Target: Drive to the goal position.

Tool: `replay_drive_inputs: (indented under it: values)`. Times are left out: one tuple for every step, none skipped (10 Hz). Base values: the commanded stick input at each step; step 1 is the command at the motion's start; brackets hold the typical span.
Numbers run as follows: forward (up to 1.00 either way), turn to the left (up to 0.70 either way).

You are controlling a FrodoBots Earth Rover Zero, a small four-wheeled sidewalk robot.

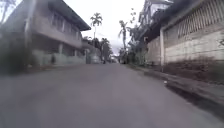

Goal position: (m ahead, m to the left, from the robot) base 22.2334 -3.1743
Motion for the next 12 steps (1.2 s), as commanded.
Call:
replay_drive_inputs:
  values:
    - [1.0, 0.0]
    - [1.0, 0.0]
    - [1.0, 0.0]
    - [1.0, 0.0]
    - [1.0, 0.0]
    - [1.0, 0.0]
    - [1.0, -0.15]
    - [1.0, -0.4]
    - [1.0, -0.34]
    - [1.0, -0.16]
    - [1.0, 0.0]
    - [1.0, 0.0]
